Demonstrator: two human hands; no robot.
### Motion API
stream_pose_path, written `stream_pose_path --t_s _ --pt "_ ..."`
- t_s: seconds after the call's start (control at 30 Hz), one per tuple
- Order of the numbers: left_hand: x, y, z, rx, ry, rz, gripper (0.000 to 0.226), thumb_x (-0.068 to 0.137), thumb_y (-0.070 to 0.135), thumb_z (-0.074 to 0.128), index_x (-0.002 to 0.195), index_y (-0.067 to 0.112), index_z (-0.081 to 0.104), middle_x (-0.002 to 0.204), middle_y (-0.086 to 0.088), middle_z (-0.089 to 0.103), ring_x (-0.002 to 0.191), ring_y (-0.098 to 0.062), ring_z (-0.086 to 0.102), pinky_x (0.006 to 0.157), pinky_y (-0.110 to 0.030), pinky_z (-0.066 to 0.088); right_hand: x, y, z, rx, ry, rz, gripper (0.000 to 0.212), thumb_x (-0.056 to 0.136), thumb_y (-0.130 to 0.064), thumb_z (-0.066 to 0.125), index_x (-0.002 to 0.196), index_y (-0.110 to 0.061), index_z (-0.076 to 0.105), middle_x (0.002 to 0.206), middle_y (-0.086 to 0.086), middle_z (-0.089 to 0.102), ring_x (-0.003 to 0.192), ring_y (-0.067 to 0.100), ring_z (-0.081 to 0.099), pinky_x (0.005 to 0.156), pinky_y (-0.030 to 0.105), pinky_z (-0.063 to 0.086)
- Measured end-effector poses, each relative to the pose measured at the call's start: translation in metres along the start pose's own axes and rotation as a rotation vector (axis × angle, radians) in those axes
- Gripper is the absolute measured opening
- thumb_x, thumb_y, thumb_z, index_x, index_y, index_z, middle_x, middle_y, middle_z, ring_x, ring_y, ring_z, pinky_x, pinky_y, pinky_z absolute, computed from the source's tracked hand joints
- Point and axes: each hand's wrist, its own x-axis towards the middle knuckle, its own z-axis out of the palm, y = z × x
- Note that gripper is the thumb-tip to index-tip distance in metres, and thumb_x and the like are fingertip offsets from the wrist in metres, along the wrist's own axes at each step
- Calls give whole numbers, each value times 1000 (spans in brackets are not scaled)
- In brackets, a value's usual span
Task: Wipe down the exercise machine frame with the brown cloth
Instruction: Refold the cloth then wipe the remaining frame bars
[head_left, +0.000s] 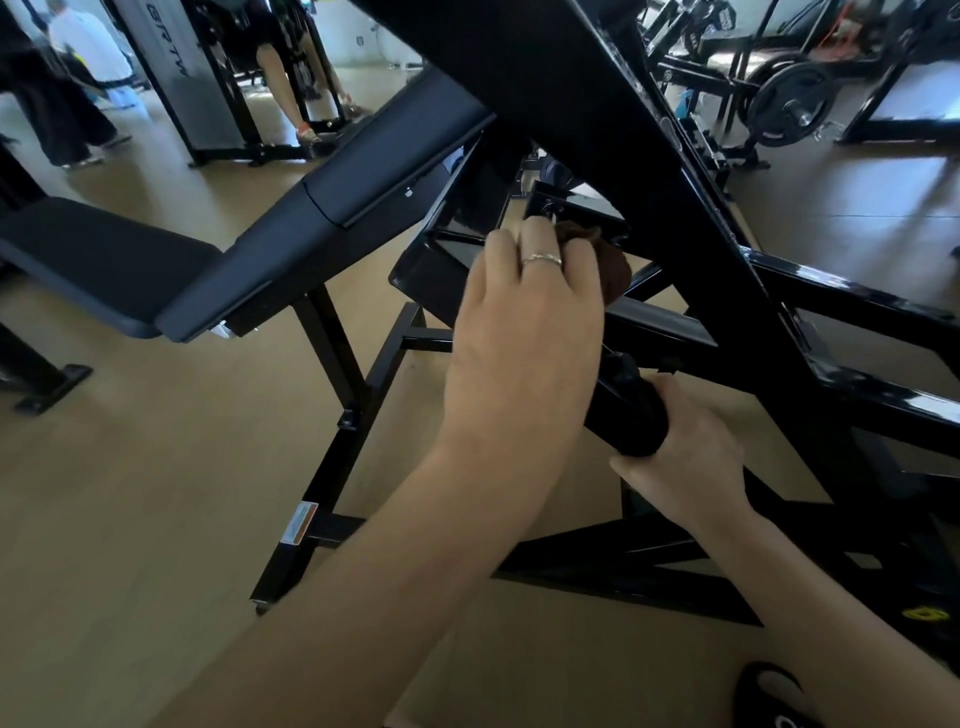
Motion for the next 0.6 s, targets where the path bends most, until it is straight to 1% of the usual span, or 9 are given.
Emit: stream_pose_path --t_s 0.13,0.2,0.27,0.33,0.37,0.43,0.5,0.57,0.6 --pt "4 12 1 50 -27 54 32 90 8 60 122 7 58 126 -17 57 112 -32 56 100 -40 47 1 -6 -3 63 -7 2 60 66 -22 85 108 -43 48 88 -17 63 75 -5 57 56 17 37" --pt "2 16 1 57 -9 81 30 89 7 59 119 8 60 124 -16 59 110 -31 58 98 -39 48 0 -7 -3 70 6 -20 59 67 -23 84 104 -47 44 86 -18 61 73 -7 56 56 15 35" --pt "0 19 5 41 21 95 30 87 5 60 117 8 60 128 -17 59 110 -31 58 95 -38 50 -1 -8 -2 50 18 -17 55 68 -27 82 104 -46 44 84 -19 60 72 -7 55 56 15 33" --pt "-2 26 8 -22 14 97 29 89 7 64 117 8 60 130 -17 58 110 -30 59 90 -36 52 0 -8 -1 37 9 15 50 70 -32 80 108 -40 48 86 -17 62 74 -1 56 57 19 36" --pt "-3 31 9 -55 2 93 29 91 12 68 118 10 59 128 -16 58 109 -29 59 85 -35 54 0 -8 -1 42 4 21 48 71 -35 79 109 -38 49 88 -16 63 77 2 59 57 23 40" --pt "-4 45 15 -106 -17 87 31 93 24 72 118 13 58 123 -13 59 105 -27 60 80 -33 55 0 -8 -1 74 -5 -5 37 76 -41 75 107 -34 55 91 -14 64 84 7 62 62 30 49" --pt "-3 60 22 -130 13 105 28 95 27 71 116 11 59 121 -16 60 103 -30 61 80 -36 55 0 -4 -3 94 -62 -38 32 81 -41 71 108 -28 61 97 -11 66 91 11 63 70 36 54" --pt "4 70 26 -177 85 105 27 97 26 68 115 7 61 121 -20 61 104 -35 61 84 -39 54 1 -2 -10 76 -131 -39 36 80 -32 75 112 -27 60 103 -10 65 96 12 62 77 37 56" --pt "8 72 27 -213 113 87 28 98 26 66 115 5 60 121 -21 60 106 -37 60 86 -41 53 2 -2 -15 58 -165 -44 42 79 -30 76 117 -27 57 108 -8 63 100 14 61 80 37 56"
